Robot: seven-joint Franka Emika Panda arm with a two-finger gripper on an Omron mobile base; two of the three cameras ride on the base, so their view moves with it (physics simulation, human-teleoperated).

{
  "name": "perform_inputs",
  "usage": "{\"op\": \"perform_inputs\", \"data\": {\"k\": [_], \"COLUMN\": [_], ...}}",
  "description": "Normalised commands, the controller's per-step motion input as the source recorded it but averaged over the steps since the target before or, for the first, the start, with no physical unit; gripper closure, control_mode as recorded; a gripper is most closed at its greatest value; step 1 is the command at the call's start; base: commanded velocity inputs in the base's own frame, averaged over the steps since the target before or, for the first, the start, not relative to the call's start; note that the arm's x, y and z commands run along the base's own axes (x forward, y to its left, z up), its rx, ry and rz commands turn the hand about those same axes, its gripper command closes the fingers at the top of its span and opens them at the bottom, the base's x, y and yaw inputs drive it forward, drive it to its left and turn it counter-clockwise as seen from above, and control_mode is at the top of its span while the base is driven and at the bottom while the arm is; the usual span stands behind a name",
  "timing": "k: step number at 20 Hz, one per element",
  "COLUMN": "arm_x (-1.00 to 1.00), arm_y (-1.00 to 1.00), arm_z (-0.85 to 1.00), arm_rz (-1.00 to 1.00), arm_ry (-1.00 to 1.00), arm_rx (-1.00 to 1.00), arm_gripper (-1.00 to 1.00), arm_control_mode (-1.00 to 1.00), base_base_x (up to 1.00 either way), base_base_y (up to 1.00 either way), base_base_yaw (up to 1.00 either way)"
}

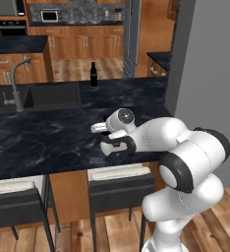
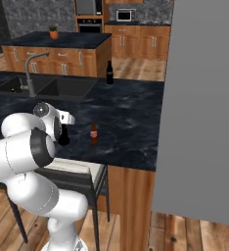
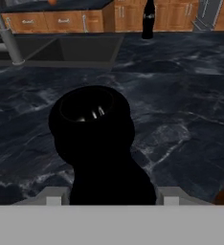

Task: Place the large bottle from the dining counter next to the other large bottle outside the sink, and place the small bottle from the dining counter next to the other small bottle inside the sink.

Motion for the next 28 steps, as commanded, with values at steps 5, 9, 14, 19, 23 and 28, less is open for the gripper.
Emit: {"op": "perform_inputs", "data": {"k": [5, 9, 14, 19, 23, 28], "arm_x": [0.0, 0.0, 0.0, 0.0, 0.0, 0.0], "arm_y": [0.0, 0.0, 0.0, 0.0, 0.0, 0.0], "arm_z": [0.0, 0.0, 0.0, 0.0, 0.0, 0.0], "arm_rz": [0.0, 0.0, 0.0, 0.0, 0.0, 0.0], "arm_ry": [0.0, 0.0, 0.0, 0.0, 0.0, 0.0], "arm_rx": [0.0, 0.0, 0.0, 0.0, 0.0, 0.0], "arm_gripper": [1.0, 1.0, 1.0, 1.0, 1.0, 1.0], "arm_control_mode": [1.0, 1.0, 1.0, 1.0, 1.0, 1.0], "base_base_x": [0.0, 0.01, 0.01, 0.0, 0.0, 0.0], "base_base_y": [0.26, 0.54, 0.74, 0.86, 0.81, 0.8], "base_base_yaw": [0.0, 0.0, 0.02, 0.07, 0.08, 0.05]}}
